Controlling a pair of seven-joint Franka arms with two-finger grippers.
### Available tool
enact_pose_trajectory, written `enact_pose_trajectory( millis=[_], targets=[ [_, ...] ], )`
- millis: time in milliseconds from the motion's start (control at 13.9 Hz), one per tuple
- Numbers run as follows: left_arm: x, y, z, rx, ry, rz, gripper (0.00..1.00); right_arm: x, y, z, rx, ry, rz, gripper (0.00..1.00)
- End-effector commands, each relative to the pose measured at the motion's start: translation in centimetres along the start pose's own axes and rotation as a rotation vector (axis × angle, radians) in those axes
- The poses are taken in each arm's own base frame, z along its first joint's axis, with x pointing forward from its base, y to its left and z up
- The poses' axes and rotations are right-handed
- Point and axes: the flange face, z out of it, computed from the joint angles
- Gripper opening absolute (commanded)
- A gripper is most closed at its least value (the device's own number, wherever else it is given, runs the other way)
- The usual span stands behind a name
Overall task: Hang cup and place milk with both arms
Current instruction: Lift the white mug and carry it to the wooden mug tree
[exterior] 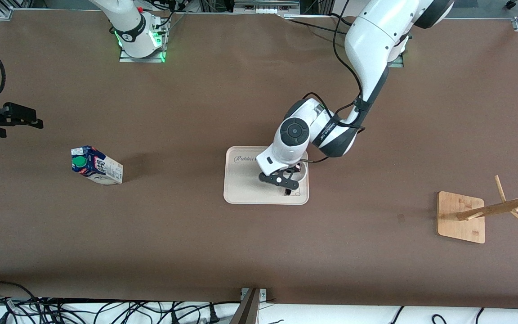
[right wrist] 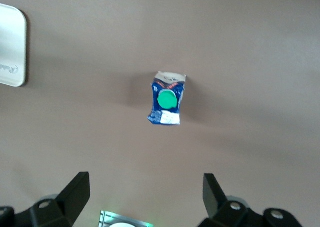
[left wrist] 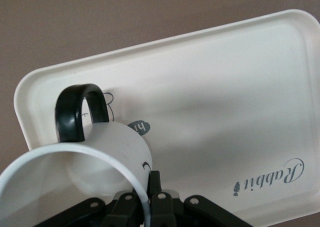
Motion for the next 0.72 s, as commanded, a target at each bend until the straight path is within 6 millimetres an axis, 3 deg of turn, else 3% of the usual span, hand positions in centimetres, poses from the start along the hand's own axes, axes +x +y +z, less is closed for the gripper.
enact_pose_trajectory(
  millis=[0,216,433,649],
  targets=[
    [0.9,0.9,-4.5,-0.016,0.062,0.014,0.00,-1.9,-1.4,0.5,-0.039,-0.018,0.074,1.00],
    [0.7,0.8,-12.0,-0.021,0.134,0.010,0.00,-3.9,-1.9,2.4,-0.091,0.099,0.078,1.00],
    [0.8,-3.3,-18.2,0.041,0.143,-0.040,0.00,-4.3,-0.4,2.7,-0.081,0.130,0.097,1.00],
    [1.0,-7.9,-22.4,0.096,0.156,-0.066,0.00,-4.5,-0.8,1.3,-0.092,0.150,0.096,1.00]
  ],
)
